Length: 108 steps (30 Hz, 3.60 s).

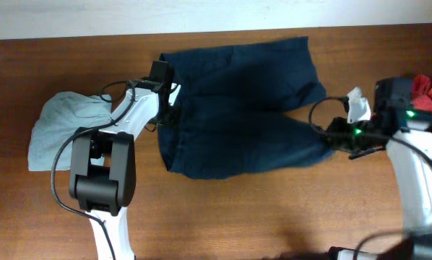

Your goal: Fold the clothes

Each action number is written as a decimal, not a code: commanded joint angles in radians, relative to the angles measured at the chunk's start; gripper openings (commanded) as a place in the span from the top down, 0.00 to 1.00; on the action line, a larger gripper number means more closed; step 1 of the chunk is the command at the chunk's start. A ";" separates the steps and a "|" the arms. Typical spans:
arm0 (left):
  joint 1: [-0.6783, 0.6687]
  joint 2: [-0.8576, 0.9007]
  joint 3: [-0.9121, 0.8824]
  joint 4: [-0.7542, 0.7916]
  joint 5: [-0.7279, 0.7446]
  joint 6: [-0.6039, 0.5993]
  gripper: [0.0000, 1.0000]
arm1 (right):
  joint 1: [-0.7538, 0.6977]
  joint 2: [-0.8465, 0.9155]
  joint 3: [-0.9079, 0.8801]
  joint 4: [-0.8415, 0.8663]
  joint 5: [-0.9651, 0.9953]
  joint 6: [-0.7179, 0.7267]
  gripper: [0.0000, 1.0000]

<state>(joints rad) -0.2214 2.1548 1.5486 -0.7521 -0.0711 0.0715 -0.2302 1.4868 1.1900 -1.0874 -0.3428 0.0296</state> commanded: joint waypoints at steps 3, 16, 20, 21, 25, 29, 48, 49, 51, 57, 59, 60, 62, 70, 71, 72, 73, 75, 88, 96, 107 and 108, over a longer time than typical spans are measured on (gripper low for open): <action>0.007 0.027 0.005 -0.009 -0.030 0.013 0.47 | -0.013 0.172 -0.026 0.043 0.205 0.179 0.48; 0.007 0.027 0.005 -0.012 -0.023 0.013 0.37 | -0.129 0.239 -0.026 0.262 -0.127 0.045 0.14; 0.007 0.027 0.005 -0.010 -0.023 0.013 0.36 | -0.082 0.304 -0.027 0.262 -0.190 0.045 0.27; 0.007 0.027 0.005 -0.011 -0.023 0.013 0.36 | -0.056 0.330 -0.027 0.261 -0.204 0.045 0.34; 0.007 0.027 0.005 -0.019 -0.023 0.013 0.36 | 0.054 0.409 -0.027 0.258 -0.130 0.055 0.74; 0.003 0.027 0.005 -0.034 -0.011 0.013 0.37 | 0.130 0.410 -0.022 0.258 0.060 0.110 0.96; 0.002 0.027 0.005 -0.008 0.099 0.013 0.44 | 0.097 0.111 0.060 0.224 0.147 0.130 0.96; 0.002 0.027 0.005 -0.012 0.114 0.012 0.43 | 0.107 0.147 0.060 0.219 0.085 0.124 0.96; 0.002 0.027 0.005 -0.016 0.159 0.012 0.39 | 0.139 0.220 0.059 0.200 0.036 0.125 0.96; 0.002 0.027 0.005 -0.015 0.271 0.003 0.29 | 0.317 0.407 0.059 0.156 0.017 0.083 0.96; 0.002 0.027 0.006 -0.016 0.271 0.000 0.29 | 0.346 0.418 0.059 0.164 0.035 0.098 0.95; 0.002 0.027 0.013 -0.031 0.270 -0.011 0.30 | 0.357 0.420 0.059 0.168 0.080 0.131 0.96; 0.003 0.027 0.045 -0.073 0.269 -0.011 0.36 | 0.360 0.420 0.059 0.167 0.113 0.144 0.96; 0.006 0.033 0.158 -0.142 0.344 -0.010 0.28 | 0.360 0.420 0.058 0.171 0.142 0.144 0.96; 0.006 0.043 0.155 -0.138 0.344 -0.010 0.28 | 0.360 0.420 0.058 0.171 0.142 0.144 0.96; 0.006 0.061 0.154 -0.130 0.341 -0.010 0.28 | 0.360 0.420 0.058 0.172 0.142 0.144 0.96; 0.006 0.072 0.154 -0.123 0.341 -0.010 0.28 | 0.360 0.420 0.058 0.172 0.142 0.144 0.96; 0.006 0.087 0.154 -0.105 0.341 -0.010 0.28 | 0.360 0.420 0.058 0.171 0.142 0.144 0.96; 0.008 0.113 0.157 0.005 0.390 -0.010 0.94 | 0.360 0.420 0.058 0.179 0.143 0.144 0.96; 0.084 0.109 0.372 -0.180 0.389 -0.010 1.00 | 0.360 0.420 0.058 0.163 0.187 0.145 0.96; 0.107 0.109 0.446 -0.307 0.333 0.002 0.99 | 0.359 0.422 0.020 0.179 0.213 0.144 0.96; 0.108 0.110 0.446 -0.308 0.332 0.003 1.00 | 0.359 0.422 0.020 0.187 0.212 0.130 0.96</action>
<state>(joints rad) -0.1158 2.2662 1.9823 -1.0573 0.2714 0.0605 0.1276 1.9015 1.2224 -0.9134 -0.1520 0.1631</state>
